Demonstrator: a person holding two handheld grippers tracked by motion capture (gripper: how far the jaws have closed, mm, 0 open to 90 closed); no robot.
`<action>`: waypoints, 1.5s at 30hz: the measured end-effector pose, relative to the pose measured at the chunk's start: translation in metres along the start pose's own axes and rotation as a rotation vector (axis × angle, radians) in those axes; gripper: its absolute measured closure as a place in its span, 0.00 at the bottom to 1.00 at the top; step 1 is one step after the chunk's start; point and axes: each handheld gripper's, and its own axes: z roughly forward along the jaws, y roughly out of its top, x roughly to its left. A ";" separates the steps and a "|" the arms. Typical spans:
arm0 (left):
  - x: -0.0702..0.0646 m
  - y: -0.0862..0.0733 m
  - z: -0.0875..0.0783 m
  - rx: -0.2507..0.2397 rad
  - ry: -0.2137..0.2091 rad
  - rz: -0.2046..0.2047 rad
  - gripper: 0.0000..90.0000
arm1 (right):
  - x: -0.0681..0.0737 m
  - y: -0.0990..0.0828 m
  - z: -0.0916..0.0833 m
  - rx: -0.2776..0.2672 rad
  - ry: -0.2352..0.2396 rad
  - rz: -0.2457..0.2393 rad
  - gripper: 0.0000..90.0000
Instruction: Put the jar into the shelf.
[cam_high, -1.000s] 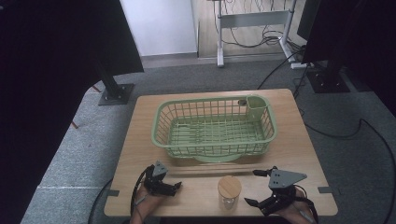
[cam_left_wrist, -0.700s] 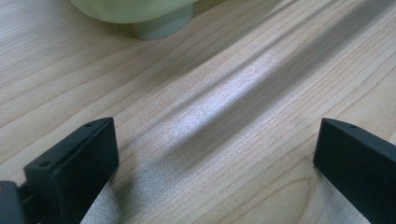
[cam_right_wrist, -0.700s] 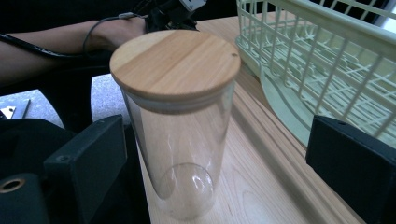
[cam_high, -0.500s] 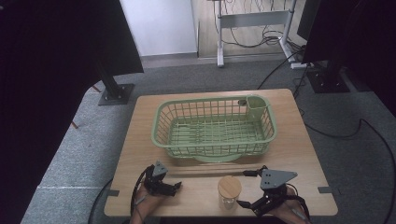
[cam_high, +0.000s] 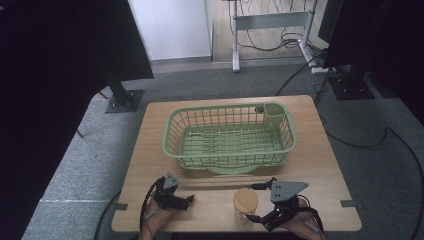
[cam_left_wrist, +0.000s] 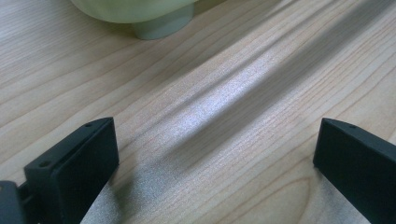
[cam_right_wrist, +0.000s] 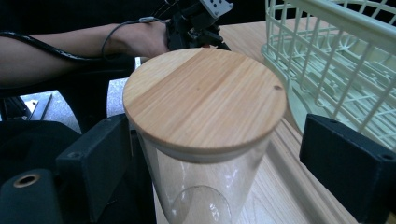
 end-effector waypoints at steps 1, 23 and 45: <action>0.000 0.000 0.000 0.000 0.000 0.000 0.00 | 0.000 0.000 0.002 0.003 0.005 -0.002 0.11; 0.000 0.000 0.000 0.000 0.000 0.000 0.00 | -0.002 0.007 0.013 0.008 0.038 -0.018 0.27; 0.000 0.000 0.000 0.000 0.000 0.000 0.00 | -0.015 0.027 0.005 -0.007 0.059 -0.017 0.27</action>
